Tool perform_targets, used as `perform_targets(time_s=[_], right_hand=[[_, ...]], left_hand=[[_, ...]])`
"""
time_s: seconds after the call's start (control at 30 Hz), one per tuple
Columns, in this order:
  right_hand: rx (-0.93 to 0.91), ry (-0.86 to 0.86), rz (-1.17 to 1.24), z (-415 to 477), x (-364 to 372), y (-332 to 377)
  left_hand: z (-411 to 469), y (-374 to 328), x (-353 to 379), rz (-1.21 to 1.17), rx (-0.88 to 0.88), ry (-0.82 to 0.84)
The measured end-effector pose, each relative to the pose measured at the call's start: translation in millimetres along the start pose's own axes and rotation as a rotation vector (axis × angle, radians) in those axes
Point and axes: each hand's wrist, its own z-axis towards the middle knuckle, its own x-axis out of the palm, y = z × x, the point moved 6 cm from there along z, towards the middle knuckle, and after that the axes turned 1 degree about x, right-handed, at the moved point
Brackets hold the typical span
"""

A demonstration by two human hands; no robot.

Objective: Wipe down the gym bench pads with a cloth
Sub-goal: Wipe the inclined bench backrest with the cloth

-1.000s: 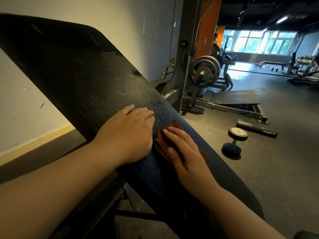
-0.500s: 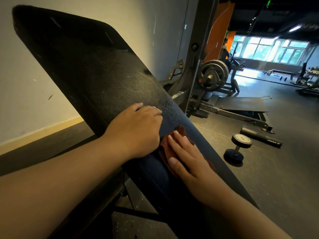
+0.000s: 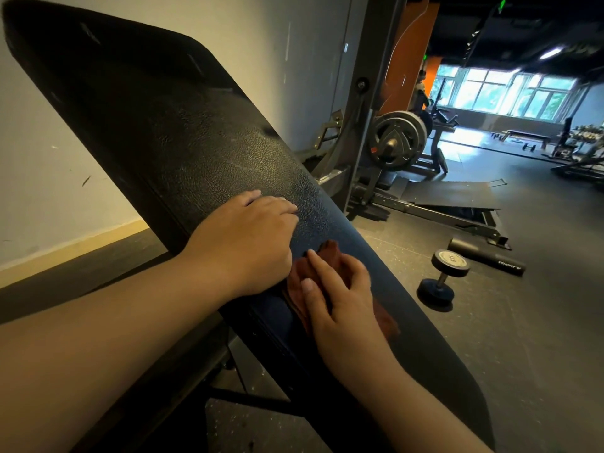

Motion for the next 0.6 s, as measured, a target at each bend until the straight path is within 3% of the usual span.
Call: perform_targets(time_s=[0.1,0.2,0.37,0.5,0.6], right_hand=[[-0.128,0.063,-0.057,-5.8,10.5,17.6],[-0.16,0.166,0.038,-7.5,-3.5,7.3],[0.099,-0.024,0.062,32.9,-25.8,-28.1],[-0.14,0.116,0.09,-7.6,-5.1,14.7],[-0.094,0.113,0.023,17.1,-19.5,-11.0]], left_hand=[[0.5,-1.0,0.7,0.0,-0.001,0.019],[0.1,-0.2,1.2,-0.008,-0.006,0.017],[0.1,-2.0,0.5,-0.008,0.003,0.013],[0.1,-0.8,1.7,0.014,-0.003,0.014],[-0.9,-1.0,1.2,0.004,0.01,0.02]])
